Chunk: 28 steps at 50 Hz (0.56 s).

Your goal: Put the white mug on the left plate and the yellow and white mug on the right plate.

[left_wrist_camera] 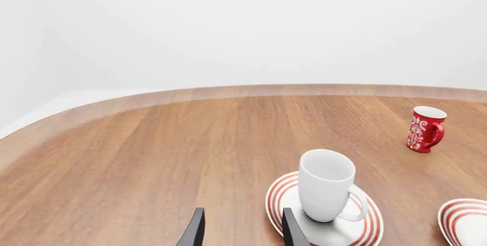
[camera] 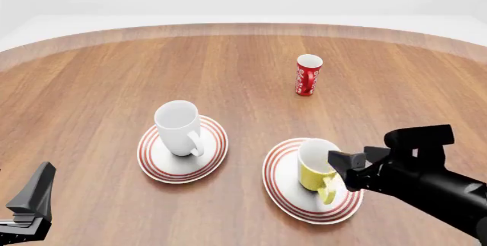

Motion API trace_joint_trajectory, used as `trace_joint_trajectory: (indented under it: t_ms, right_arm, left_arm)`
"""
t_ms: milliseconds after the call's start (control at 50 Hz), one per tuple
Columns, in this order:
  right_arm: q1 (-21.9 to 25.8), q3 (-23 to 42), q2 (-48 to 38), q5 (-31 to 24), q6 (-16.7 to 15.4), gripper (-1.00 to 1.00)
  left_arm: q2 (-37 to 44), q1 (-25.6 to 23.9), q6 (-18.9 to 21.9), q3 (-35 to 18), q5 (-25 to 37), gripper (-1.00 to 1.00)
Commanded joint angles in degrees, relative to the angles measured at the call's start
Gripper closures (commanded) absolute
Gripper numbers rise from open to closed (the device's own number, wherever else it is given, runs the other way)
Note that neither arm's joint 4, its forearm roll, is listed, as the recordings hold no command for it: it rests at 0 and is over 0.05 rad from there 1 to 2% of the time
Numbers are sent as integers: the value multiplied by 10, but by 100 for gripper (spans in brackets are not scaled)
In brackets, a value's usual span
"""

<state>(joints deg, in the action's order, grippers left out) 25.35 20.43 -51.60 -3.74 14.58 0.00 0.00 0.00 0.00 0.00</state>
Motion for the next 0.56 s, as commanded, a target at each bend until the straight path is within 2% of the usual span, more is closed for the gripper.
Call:
trace_joint_trajectory:
  t_ms: [20,300,420,520,560]
  right_arm:
    - [-12,66,73,-74,-22,-100]
    - [-19,168,139,-119,-43,-100]
    - [-15,190,166,-118,-46,-100]
    - [-1,209,185,-110,-31,-100]
    - [7,220,195,-105,-36,-100]
  left_arm:
    - [0,0,0,0,0,-100]
    - [0,0,0,0,0,-100]
    - [0,0,0,0,0,-100]
    - [0,0,0,0,0,-100]
    - [0,0,0,0,0,-100]
